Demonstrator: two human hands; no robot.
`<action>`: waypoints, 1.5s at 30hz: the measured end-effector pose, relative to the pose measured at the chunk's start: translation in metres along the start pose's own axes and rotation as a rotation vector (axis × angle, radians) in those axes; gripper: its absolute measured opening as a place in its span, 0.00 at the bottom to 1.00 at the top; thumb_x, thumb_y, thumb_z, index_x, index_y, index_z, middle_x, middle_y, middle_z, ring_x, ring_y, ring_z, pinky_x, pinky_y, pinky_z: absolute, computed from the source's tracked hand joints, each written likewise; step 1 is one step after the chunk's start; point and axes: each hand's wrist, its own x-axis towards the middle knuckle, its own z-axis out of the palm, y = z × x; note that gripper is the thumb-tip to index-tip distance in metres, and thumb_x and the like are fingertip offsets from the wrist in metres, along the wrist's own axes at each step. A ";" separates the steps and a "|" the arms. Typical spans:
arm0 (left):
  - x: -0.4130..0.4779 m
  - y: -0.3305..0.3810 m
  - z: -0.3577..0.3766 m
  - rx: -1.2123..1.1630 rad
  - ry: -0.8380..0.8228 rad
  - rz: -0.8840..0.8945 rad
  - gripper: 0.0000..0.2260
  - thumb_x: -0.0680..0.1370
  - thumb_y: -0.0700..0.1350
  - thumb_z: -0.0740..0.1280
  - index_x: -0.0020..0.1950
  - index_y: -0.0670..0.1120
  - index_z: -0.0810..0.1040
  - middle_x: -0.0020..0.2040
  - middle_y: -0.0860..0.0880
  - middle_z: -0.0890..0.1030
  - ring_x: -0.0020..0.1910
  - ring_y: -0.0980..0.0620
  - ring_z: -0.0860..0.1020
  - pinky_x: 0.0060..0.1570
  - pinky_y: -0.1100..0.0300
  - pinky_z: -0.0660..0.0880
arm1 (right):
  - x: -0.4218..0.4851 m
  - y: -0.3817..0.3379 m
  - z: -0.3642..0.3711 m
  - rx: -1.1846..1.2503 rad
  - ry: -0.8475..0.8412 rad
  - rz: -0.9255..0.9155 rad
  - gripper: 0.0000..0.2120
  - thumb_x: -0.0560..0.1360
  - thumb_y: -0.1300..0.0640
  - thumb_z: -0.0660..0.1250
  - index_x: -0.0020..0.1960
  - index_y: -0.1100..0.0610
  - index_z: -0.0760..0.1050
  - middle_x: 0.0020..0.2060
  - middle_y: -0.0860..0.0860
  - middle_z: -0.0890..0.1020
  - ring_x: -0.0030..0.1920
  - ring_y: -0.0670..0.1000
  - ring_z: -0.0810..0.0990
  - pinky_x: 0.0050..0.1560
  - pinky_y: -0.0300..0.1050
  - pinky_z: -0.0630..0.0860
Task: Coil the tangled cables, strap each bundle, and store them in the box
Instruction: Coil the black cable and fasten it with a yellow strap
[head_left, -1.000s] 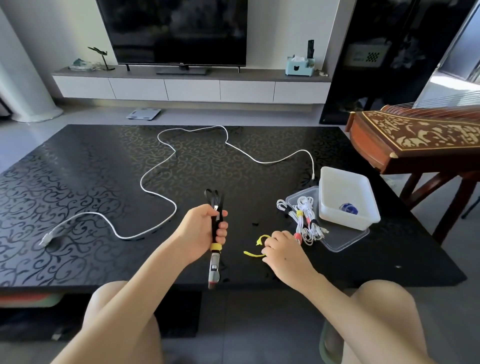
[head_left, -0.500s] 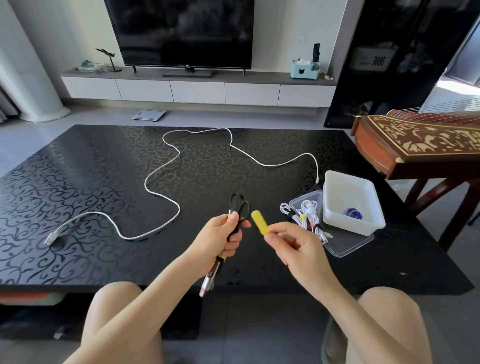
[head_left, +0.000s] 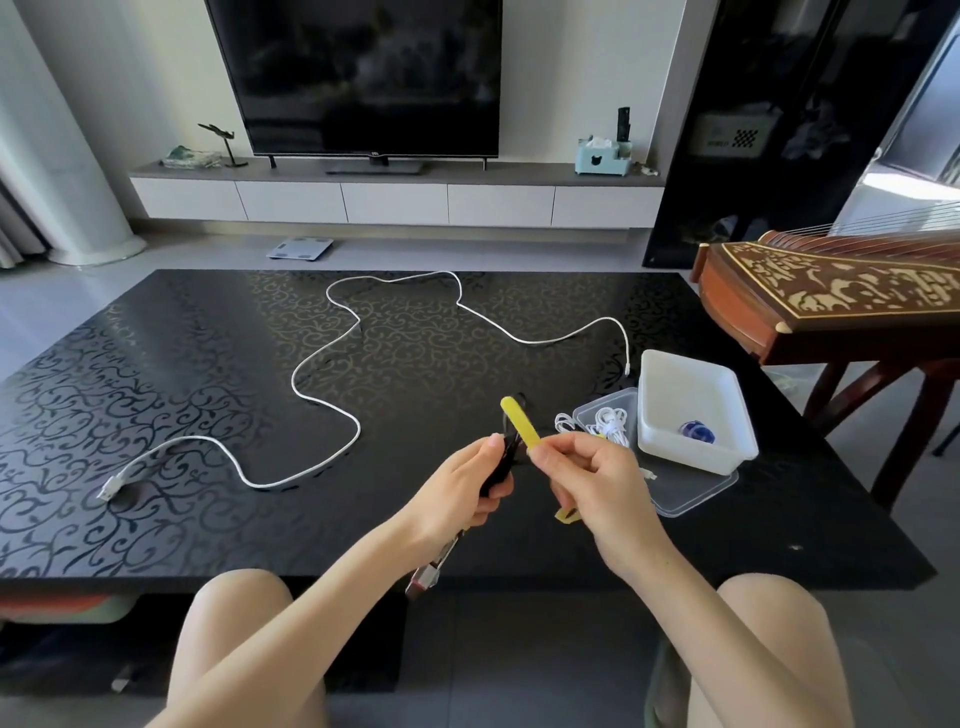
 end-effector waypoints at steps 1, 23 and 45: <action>0.000 0.000 0.001 -0.027 0.023 0.014 0.16 0.83 0.52 0.50 0.49 0.51 0.76 0.34 0.51 0.69 0.28 0.57 0.62 0.26 0.67 0.59 | -0.001 -0.002 -0.002 0.093 -0.014 0.010 0.08 0.74 0.54 0.68 0.37 0.50 0.81 0.21 0.47 0.71 0.24 0.43 0.68 0.27 0.33 0.67; 0.016 -0.015 -0.043 -0.510 0.300 -0.242 0.10 0.81 0.32 0.54 0.52 0.35 0.75 0.37 0.40 0.82 0.31 0.50 0.80 0.24 0.64 0.71 | 0.065 0.086 0.002 -0.678 0.142 0.251 0.10 0.77 0.59 0.61 0.49 0.52 0.81 0.47 0.48 0.82 0.49 0.54 0.79 0.48 0.45 0.74; 0.022 -0.027 -0.074 -0.665 0.274 -0.375 0.07 0.79 0.39 0.62 0.47 0.38 0.78 0.39 0.42 0.84 0.30 0.52 0.80 0.23 0.66 0.72 | 0.050 0.015 0.017 -0.068 -0.158 0.133 0.07 0.75 0.59 0.68 0.41 0.56 0.83 0.28 0.45 0.82 0.23 0.37 0.73 0.26 0.26 0.67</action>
